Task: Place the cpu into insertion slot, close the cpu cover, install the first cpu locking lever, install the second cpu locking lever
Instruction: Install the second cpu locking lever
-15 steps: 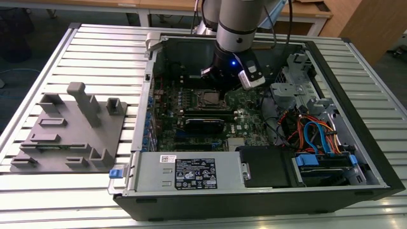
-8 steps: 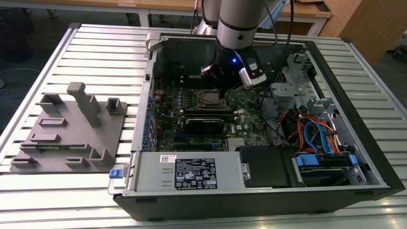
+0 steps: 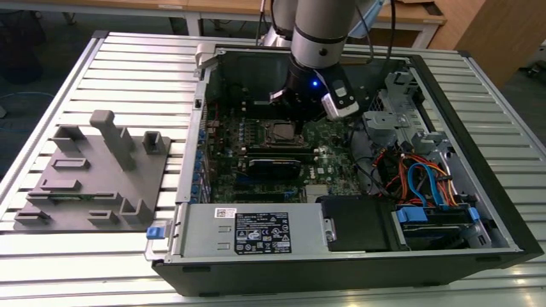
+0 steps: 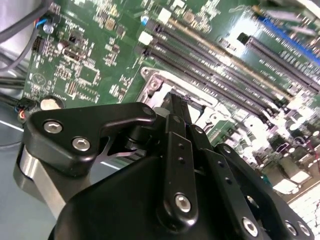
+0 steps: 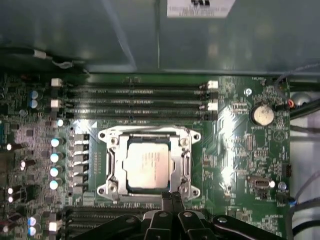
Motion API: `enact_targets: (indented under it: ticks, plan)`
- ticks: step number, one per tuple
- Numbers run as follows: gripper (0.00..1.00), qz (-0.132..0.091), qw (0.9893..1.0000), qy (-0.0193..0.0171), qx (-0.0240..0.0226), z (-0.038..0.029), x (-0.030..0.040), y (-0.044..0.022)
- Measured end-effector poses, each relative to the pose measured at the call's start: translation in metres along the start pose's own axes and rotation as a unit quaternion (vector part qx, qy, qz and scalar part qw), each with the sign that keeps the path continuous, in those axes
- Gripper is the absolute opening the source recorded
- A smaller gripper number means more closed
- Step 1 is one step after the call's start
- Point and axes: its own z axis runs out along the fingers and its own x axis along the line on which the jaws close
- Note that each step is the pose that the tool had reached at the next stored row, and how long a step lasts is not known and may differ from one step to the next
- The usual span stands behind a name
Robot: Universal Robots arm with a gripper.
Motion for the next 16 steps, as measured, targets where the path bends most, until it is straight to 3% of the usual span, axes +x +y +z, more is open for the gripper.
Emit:
enact_targets:
  ticks: [2,6,7,16]
  plan:
    - [0.1,0.0,1.0,0.0001,-0.0042,0.0004,0.0002,-0.0042]
    - [0.1,0.0,0.9997,0.0001,-0.0239,0.0012,0.0002,-0.011]
    - [0.1,0.0,0.9996,0.0002,-0.027,0.0014,0.0002,-0.0124]
    - [0.1,0.0,0.9996,0.0004,-0.0289,0.0015,0.0028,-0.0234]
